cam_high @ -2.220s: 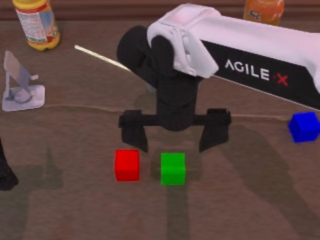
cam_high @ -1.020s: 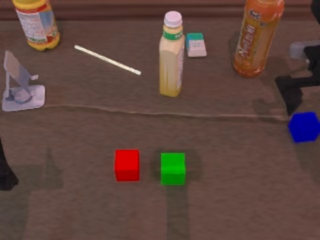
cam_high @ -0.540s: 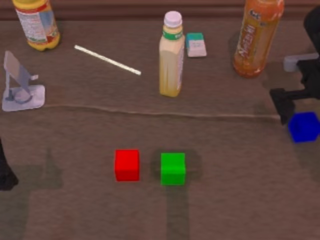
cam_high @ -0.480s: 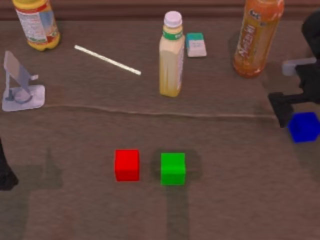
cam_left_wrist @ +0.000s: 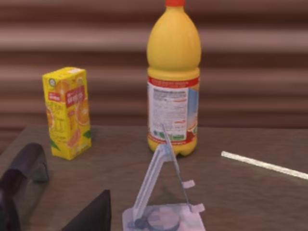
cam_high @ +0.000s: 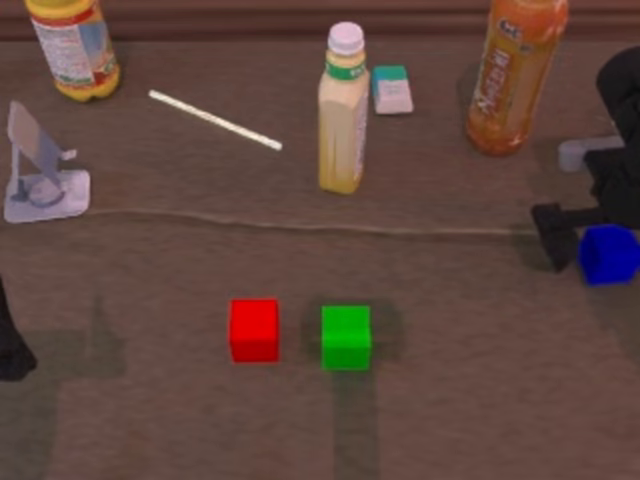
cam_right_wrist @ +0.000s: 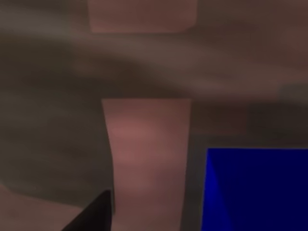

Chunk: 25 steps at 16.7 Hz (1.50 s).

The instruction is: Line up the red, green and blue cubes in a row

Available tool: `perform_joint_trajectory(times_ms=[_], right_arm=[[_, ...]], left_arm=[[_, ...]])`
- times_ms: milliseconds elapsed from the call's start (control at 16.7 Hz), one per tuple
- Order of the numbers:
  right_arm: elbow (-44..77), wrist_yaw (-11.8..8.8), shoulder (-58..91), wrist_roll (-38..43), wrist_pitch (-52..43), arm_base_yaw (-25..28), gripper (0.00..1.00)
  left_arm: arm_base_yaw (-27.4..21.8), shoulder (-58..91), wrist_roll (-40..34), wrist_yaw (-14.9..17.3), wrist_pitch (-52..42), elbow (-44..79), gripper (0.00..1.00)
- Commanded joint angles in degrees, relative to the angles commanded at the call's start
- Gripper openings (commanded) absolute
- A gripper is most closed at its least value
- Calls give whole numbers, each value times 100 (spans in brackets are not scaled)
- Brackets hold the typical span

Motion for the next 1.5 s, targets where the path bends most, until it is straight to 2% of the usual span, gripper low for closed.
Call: perform_joint_trajectory(times_ms=[780, 1260, 1500], right_arm=[[0, 0, 0, 0, 0, 0, 2], [0, 0, 0, 0, 0, 0, 0], [227, -20, -247, -5, -310, 19, 0]], left_arm=[[0, 0, 0, 0, 0, 0, 100], [0, 0, 0, 0, 0, 0, 100], [0, 0, 0, 0, 0, 0, 100]])
